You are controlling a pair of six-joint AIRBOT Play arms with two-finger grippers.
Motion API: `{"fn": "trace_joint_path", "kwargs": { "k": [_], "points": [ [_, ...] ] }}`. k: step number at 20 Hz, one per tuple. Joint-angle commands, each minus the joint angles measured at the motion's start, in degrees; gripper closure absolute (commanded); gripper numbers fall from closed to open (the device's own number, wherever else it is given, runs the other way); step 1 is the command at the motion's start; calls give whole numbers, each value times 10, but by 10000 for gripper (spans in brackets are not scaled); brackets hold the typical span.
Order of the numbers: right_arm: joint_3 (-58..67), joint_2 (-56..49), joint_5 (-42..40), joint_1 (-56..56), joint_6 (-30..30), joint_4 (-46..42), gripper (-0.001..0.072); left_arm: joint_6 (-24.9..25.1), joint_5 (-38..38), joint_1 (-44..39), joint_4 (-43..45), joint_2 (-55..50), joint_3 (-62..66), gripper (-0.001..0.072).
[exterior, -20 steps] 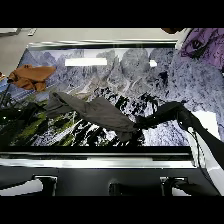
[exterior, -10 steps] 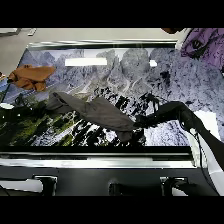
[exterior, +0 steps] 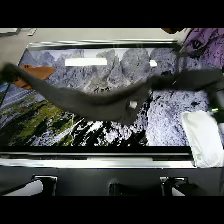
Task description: Fold the clothes and pants, and hang the long-sleeved shirts on hangers.
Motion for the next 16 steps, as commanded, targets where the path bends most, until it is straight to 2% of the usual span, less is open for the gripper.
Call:
{"fn": "trace_joint_path", "kwargs": {
  "k": [1,3,5,9,13,16],
  "points": [
    [154,58,-3,0,80,-159,681,0,-1,0,20,139,62,689],
    [196,105,-28,0,109,-231,681,-3,-10,0,46,228,62,689],
    [212,157,-56,0,113,-265,681,-9,-31,0,76,308,61,689],
    [212,233,-77,0,145,-271,681,-87,-76,0,160,408,60,690],
    [212,209,-82,0,198,-269,681,-93,-135,0,165,402,53,690],
    [212,116,-110,0,199,-264,680,-68,-160,0,144,355,4,690]
  ]
}}
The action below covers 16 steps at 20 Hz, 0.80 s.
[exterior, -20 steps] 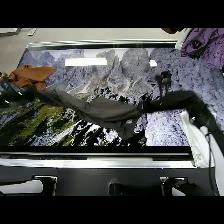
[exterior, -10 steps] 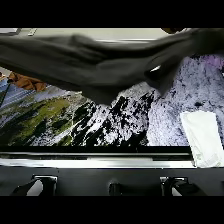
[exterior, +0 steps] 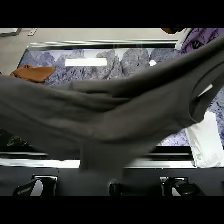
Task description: Fold the clothes and pants, and hang the long-sleeved shirts on hangers.
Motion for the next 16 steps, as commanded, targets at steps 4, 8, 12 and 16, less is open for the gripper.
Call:
{"fn": "trace_joint_path", "kwargs": {
  "k": [4,8,12,16],
  "points": [
    [-1,-251,-57,0,8,90,677,50,-36,-12,-46,-123,-165,689],
    [-1,-460,-43,0,8,167,678,57,52,-67,-46,-254,-313,689],
    [-1,-585,-12,0,7,197,676,56,140,-105,-47,-355,-348,689],
    [0,-566,-29,-5,-84,199,395,57,153,-110,-46,-364,-345,688]
  ]
}}
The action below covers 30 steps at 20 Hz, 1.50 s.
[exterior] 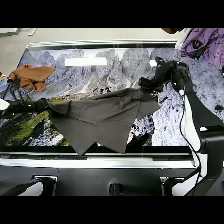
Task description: Fold the clothes and pants, and hang the long-sleeved shirts on hangers.
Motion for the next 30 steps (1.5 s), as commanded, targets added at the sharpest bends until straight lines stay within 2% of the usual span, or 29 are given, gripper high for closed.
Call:
{"fn": "trace_joint_path", "kwargs": {
  "k": [1,3,4,5,6,9,11,15,18,22,27,29,30],
  "points": [
    [1,10,-34,-14,-96,13,385,2,24,-6,2,-18,-9,689],
    [-3,49,-72,-56,-126,48,379,4,24,-4,2,-12,-9,689],
    [-15,68,-80,-84,-146,87,325,5,24,-4,2,-9,-9,688],
    [-36,89,-97,-111,-164,114,318,5,24,-4,2,-8,-9,688],
    [-67,107,-103,-134,-165,139,282,5,24,-4,2,-8,-9,688],
    [-210,156,-100,-152,-199,211,254,4,22,-5,2,-8,-9,688],
    [-303,165,-80,-130,-219,241,252,3,18,-5,2,-8,-10,688],
    [-424,163,16,-64,-238,258,252,2,10,-5,2,-8,-10,688],
    [-447,155,53,-35,-239,258,251,3,10,-5,2,-8,-10,688],
    [-448,134,62,-29,-239,281,252,3,10,-5,2,-8,-10,688],
    [-448,116,73,-25,-224,296,258,3,12,-5,2,-8,-10,688],
    [-448,106,81,-10,-225,297,316,3,12,-5,2,-8,-10,688],
    [-448,103,92,-3,-226,296,407,3,12,-5,2,-8,-10,688]
  ]
}}
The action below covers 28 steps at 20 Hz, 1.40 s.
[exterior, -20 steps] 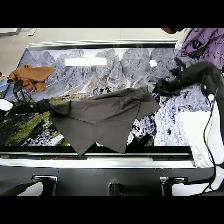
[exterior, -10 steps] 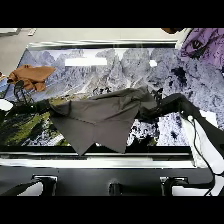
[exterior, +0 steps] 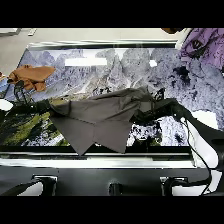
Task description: Fold the clothes and pants, and hang the long-sleeved shirts on hangers.
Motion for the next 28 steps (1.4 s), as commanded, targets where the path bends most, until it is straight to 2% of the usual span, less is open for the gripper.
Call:
{"fn": "trace_joint_path", "kwargs": {
  "k": [1,2,3,8,13,17,20,23,28],
  "points": [
    [-1,-12,40,19,2,-3,515,0,1,0,0,0,0,688],
    [2,-10,52,20,2,-3,663,0,0,0,0,0,0,688],
    [8,-6,59,19,2,-4,680,0,-2,0,0,2,0,688],
    [146,59,7,19,3,-70,681,-1,-36,0,33,37,68,690],
    [380,198,-23,19,42,-186,681,-31,-113,0,138,85,332,690],
    [489,348,-22,19,72,-277,681,-48,-176,0,193,144,522,690],
    [502,461,-17,19,100,-287,680,-80,-210,0,211,226,548,689],
    [502,532,-16,19,155,-308,680,-113,-268,0,233,292,548,690],
    [502,505,1,19,196,-320,680,-126,-282,0,262,311,538,690]
  ]
}}
